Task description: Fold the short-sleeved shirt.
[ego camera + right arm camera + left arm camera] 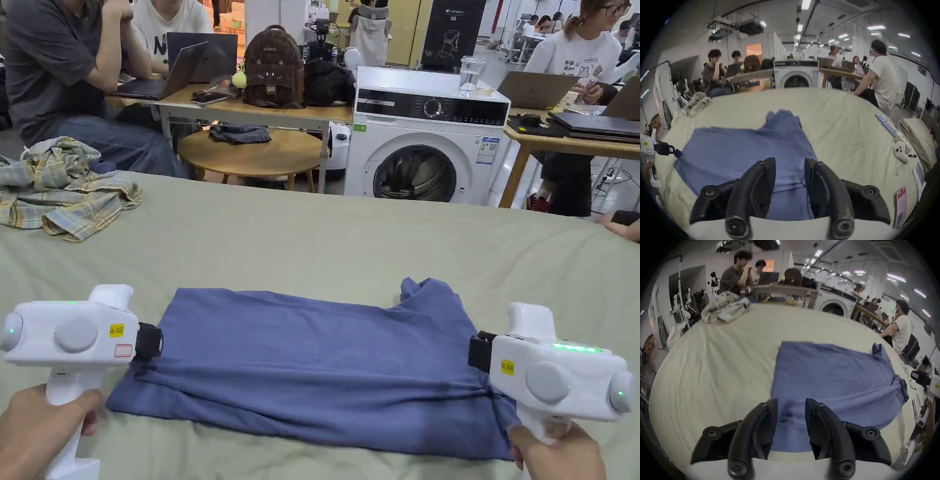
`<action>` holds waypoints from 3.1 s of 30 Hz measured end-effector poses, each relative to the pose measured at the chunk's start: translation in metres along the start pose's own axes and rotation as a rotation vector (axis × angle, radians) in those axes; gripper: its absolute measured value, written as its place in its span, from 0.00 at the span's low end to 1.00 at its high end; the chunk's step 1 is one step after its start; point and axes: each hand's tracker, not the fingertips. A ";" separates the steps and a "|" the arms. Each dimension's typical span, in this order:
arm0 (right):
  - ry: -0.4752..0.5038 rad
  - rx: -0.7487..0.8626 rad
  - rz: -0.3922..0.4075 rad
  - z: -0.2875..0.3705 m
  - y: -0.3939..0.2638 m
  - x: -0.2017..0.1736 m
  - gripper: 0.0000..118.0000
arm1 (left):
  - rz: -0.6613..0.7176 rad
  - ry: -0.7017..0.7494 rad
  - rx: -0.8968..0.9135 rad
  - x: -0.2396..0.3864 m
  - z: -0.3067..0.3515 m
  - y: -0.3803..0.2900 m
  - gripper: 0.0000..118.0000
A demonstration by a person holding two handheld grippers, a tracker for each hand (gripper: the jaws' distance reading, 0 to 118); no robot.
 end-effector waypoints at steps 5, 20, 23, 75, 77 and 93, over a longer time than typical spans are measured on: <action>0.022 0.147 -0.019 0.042 -0.012 -0.026 0.00 | -0.007 -0.010 0.216 0.025 0.044 -0.028 0.23; 0.024 0.276 0.010 0.090 -0.047 -0.063 0.00 | -0.063 0.080 0.191 0.020 0.071 -0.053 0.00; 0.030 0.240 0.010 0.084 -0.050 -0.061 0.00 | -0.032 0.046 0.031 -0.004 0.046 -0.033 0.00; 0.018 -0.287 0.048 0.040 -0.041 0.045 0.03 | -0.011 -0.022 -0.138 -0.019 0.053 -0.048 0.02; -0.004 -0.270 0.071 0.059 -0.038 0.042 0.03 | -0.021 -0.011 -0.120 -0.016 0.070 -0.052 0.02; -0.055 -0.431 0.165 0.087 -0.142 0.042 0.04 | -0.029 -0.001 -0.251 -0.031 0.076 -0.149 0.02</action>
